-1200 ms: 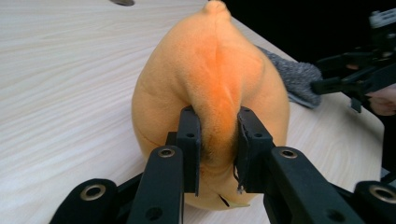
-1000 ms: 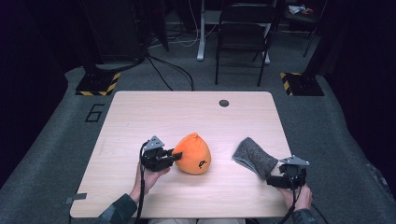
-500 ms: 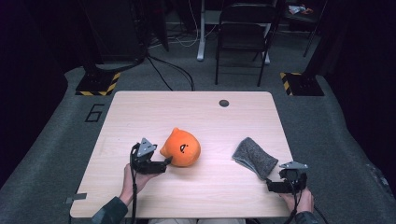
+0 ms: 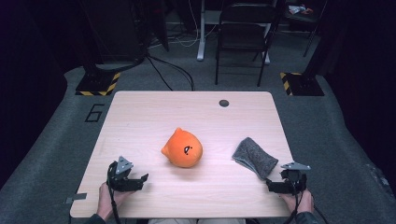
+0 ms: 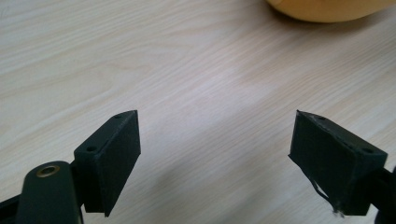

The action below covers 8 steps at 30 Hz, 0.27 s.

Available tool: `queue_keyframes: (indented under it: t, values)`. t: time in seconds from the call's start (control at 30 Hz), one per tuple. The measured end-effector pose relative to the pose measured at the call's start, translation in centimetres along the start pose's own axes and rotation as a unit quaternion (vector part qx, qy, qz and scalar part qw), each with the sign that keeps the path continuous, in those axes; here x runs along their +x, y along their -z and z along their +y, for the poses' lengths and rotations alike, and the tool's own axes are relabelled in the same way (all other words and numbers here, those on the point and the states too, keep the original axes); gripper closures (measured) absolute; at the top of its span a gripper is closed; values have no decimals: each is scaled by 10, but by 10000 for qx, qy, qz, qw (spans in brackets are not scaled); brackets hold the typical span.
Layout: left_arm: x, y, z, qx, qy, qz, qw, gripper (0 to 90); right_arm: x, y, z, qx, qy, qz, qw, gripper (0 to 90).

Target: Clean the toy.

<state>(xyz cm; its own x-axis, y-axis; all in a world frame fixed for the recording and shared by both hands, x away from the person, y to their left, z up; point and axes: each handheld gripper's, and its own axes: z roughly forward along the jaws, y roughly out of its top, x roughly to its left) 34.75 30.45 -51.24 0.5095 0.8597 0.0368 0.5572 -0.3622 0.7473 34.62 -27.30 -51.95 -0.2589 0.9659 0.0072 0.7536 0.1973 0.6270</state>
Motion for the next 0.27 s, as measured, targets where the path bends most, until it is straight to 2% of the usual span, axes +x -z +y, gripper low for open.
queue_keyframes:
  t: [0.07,0.27]
  values:
    - [1,-1,-2,27,-34,67,10000,156,-2,-1,0,-41,21,16,10000,23]
    - [4,-8,-5,207,-21,75,9998,154,-1,-1,0,-12,20,32,10000,22]
